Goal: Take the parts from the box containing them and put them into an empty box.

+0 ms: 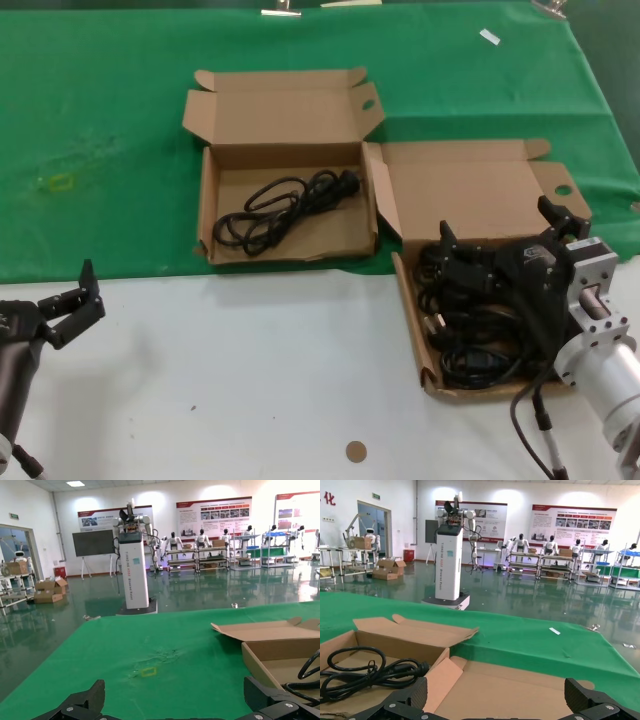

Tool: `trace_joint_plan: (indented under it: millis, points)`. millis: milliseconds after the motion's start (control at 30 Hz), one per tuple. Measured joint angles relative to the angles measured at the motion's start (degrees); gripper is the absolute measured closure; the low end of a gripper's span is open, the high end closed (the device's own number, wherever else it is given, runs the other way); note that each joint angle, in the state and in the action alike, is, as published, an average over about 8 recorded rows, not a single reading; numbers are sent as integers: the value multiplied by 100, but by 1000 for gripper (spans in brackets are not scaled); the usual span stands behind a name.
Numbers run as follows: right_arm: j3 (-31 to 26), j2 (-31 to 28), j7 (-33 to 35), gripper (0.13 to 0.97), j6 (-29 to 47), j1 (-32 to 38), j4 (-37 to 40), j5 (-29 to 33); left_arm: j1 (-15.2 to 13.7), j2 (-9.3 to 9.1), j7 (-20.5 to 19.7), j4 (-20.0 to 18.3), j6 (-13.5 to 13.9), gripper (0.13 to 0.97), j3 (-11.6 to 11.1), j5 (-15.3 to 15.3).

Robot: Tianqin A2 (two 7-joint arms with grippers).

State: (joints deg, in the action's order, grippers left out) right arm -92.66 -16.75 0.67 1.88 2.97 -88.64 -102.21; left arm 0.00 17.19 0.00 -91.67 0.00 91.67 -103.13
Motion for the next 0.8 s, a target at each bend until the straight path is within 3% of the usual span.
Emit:
trace_joint_plan:
  millis: [800]
  points:
    - [0, 0, 0, 129, 0, 0, 0, 0, 0, 0, 0, 0, 0, 132, 0, 0]
